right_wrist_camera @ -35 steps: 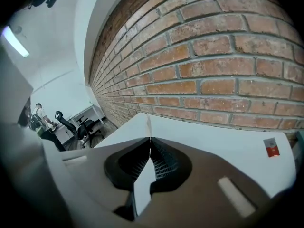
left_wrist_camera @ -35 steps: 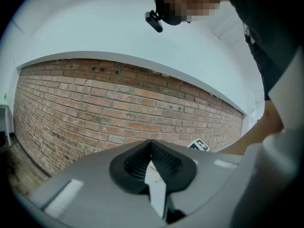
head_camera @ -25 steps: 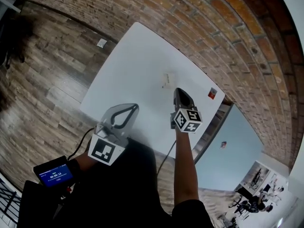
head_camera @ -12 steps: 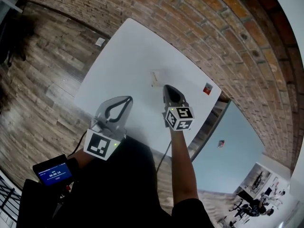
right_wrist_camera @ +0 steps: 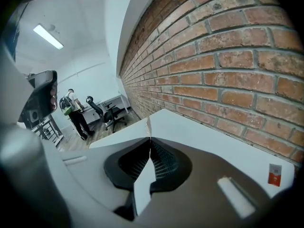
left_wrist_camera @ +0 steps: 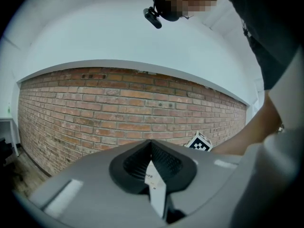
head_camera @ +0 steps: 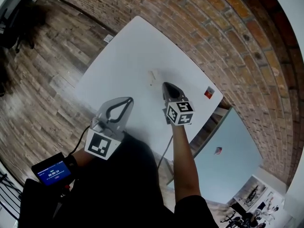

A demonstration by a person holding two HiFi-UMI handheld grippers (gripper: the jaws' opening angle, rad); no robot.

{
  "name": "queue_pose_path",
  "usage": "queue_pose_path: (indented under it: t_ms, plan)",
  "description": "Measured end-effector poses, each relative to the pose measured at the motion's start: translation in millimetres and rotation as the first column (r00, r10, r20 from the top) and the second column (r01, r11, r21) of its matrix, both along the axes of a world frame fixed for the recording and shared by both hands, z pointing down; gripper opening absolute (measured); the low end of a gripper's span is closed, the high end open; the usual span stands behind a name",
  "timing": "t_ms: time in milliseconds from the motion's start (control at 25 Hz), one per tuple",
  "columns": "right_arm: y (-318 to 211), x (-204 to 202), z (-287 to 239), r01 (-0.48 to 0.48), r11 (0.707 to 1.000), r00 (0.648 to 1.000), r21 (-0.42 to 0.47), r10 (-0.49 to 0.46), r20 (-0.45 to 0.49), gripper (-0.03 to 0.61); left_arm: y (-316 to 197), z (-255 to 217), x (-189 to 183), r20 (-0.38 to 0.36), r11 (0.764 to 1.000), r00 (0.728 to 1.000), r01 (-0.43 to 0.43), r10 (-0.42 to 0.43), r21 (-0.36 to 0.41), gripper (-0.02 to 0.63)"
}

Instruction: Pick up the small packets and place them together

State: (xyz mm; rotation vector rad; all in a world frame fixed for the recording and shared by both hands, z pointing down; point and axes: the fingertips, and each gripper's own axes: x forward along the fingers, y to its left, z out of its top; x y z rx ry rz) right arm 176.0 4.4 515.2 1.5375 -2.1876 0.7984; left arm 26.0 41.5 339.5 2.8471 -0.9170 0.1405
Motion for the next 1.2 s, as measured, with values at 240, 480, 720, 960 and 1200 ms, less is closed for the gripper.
queue_pose_path:
  t_ms: [240, 480, 720, 960, 1200]
  plan:
    - [-2.9, -0.9, 9.0, 0.058, 0.998, 0.998, -0.024, -0.058, -0.017, 0.005, -4.0, -1.9, -4.9, 0.006, 0.999, 0.999, 0.040, -0.040, 0.006, 0.000]
    - [-6.9, -3.4, 16.7, 0.072, 0.996, 0.997, -0.045, -0.073, -0.018, 0.005, -10.1, 1.9, -7.9, 0.067, 0.999, 0.998, 0.006, -0.009, 0.045, 0.000]
    - [-10.1, -12.4, 21.5, 0.088, 0.994, 0.995, -0.062, -0.090, -0.035, 0.006, -10.3, -9.5, -5.3, 0.072, 0.996, 0.997, -0.046, 0.041, 0.071, 0.000]
    - [-12.3, -15.4, 18.1, 0.076, 0.995, 0.996, -0.059, -0.078, -0.033, 0.005, -22.3, -22.1, -2.1, 0.064, 0.990, 0.995, -0.082, 0.075, 0.112, 0.000]
    - [-12.3, -12.7, 15.9, 0.079, 0.995, 0.995, -0.061, -0.082, -0.059, 0.006, -3.8, -29.7, 11.3, 0.066, 0.971, 0.983, -0.181, 0.172, 0.157, 0.000]
